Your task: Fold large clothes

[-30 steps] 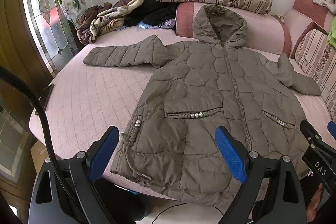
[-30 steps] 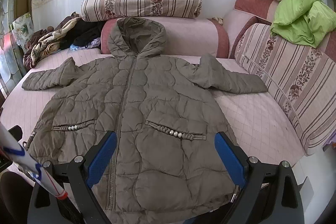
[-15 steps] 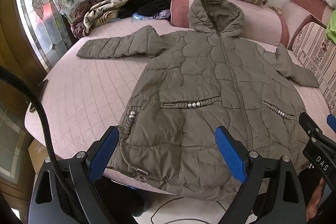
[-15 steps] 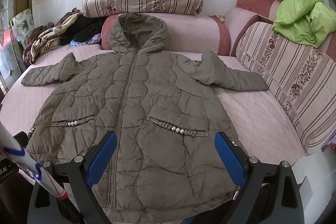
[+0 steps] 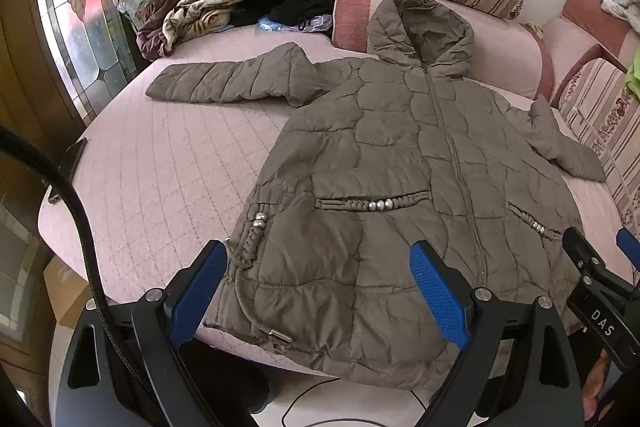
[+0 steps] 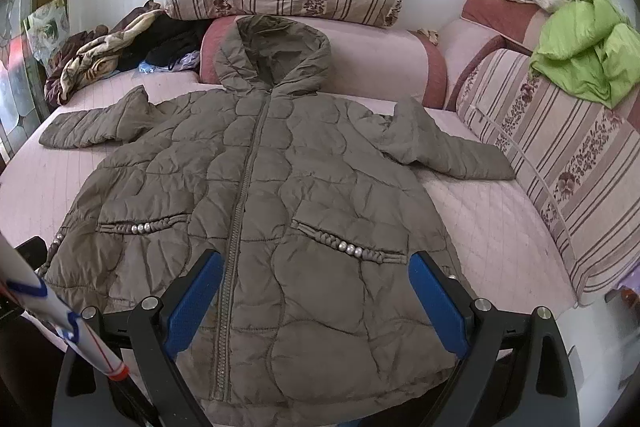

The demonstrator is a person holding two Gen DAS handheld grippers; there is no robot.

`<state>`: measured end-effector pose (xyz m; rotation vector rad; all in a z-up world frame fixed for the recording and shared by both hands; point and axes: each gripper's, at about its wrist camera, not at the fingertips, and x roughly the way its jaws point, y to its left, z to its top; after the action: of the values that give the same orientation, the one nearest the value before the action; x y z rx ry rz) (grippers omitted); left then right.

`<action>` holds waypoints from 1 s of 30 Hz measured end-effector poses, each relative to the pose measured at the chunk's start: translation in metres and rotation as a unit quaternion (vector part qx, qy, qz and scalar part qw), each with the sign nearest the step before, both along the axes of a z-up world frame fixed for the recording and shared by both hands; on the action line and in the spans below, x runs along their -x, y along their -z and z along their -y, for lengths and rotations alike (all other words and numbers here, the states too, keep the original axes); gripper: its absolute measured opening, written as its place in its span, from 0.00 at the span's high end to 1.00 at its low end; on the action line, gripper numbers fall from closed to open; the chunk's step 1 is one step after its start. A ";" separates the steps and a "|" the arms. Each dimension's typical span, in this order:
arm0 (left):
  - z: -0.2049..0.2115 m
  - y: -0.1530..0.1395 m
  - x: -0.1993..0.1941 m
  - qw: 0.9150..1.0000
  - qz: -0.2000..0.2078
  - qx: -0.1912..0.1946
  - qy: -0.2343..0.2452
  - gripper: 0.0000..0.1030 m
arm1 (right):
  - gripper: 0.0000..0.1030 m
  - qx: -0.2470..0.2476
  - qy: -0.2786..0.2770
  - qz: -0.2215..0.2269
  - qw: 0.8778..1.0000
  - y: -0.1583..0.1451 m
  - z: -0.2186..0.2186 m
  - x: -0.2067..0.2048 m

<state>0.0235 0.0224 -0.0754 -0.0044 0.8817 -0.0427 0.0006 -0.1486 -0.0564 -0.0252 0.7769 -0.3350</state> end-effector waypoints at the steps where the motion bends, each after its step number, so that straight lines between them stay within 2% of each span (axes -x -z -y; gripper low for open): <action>1: -0.002 0.000 -0.001 1.000 0.001 -0.001 -0.001 0.10 | 0.06 0.006 -0.001 -0.003 1.000 0.000 -0.002 -0.002; 6: -0.014 0.004 -0.007 1.000 -0.001 -0.008 -0.011 0.10 | 0.06 0.018 -0.005 -0.010 1.000 -0.004 -0.011 -0.011; 24: -0.078 0.020 -0.034 0.997 -0.033 0.020 -0.067 0.11 | 0.06 0.033 -0.050 -0.024 0.998 -0.008 -0.056 -0.052; 30: -0.094 0.026 -0.046 0.996 -0.046 0.031 -0.077 0.19 | 0.06 0.031 -0.056 -0.043 0.997 -0.001 -0.061 -0.064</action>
<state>0.0697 0.1163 -0.1010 -0.1328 0.9695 0.0745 0.0644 -0.0874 -0.0554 -0.1414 0.8469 -0.2534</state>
